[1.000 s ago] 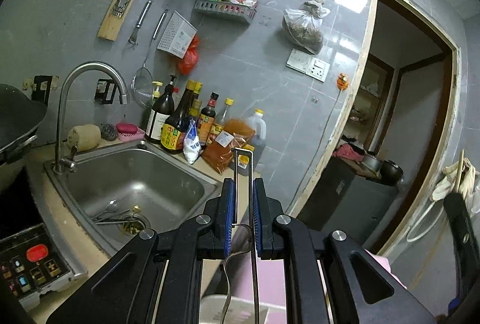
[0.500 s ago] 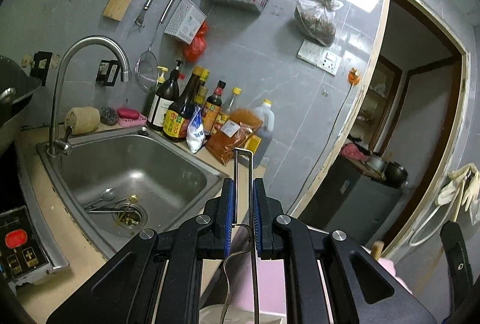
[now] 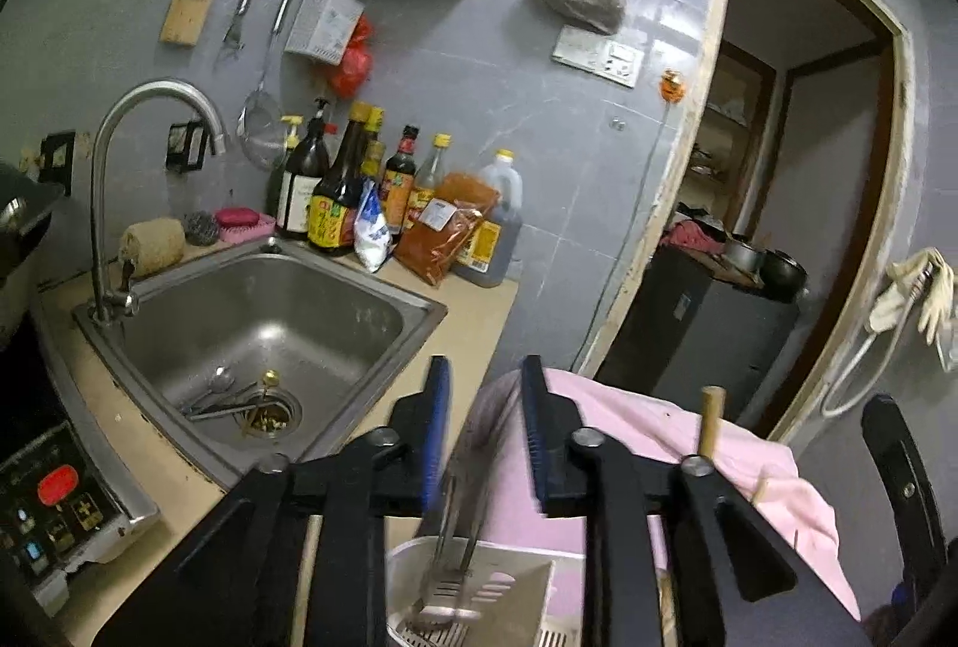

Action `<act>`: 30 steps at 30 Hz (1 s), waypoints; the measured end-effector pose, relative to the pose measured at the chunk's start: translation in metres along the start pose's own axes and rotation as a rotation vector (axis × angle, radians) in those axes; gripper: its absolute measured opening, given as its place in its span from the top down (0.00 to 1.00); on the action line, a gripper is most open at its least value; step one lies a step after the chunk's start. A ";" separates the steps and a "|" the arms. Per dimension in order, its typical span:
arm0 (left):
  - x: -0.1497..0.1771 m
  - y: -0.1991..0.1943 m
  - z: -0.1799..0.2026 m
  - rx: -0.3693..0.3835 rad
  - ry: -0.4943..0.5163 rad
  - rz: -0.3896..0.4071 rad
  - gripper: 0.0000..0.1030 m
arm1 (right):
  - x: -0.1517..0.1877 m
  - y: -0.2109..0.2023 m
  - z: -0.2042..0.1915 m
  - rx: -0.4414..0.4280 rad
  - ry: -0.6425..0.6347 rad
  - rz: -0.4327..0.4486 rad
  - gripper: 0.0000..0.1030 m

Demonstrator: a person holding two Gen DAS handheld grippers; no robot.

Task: Organize utensils
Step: 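Open the left tool into the caddy while the right tool drops its chopstick in, then move both open tools back toward the remaining utensils on the cloth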

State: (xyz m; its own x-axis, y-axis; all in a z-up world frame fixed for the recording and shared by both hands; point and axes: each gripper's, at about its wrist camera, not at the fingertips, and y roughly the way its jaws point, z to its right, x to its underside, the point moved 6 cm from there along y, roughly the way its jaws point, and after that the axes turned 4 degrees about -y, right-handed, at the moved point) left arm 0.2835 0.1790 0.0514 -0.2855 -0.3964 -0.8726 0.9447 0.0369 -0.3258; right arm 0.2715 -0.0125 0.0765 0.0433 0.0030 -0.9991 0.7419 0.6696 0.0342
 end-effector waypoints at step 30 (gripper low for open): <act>0.031 -0.091 0.168 0.312 0.195 0.054 0.29 | -0.084 -0.195 0.095 0.374 -0.086 0.010 0.27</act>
State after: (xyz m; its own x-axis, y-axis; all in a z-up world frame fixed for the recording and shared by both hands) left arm 0.2158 0.0091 0.1155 -0.2307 -0.2181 -0.9483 0.9544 -0.2406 -0.1768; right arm 0.1864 -0.2140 0.1558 0.0959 -0.0647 -0.9933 0.9335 0.3522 0.0672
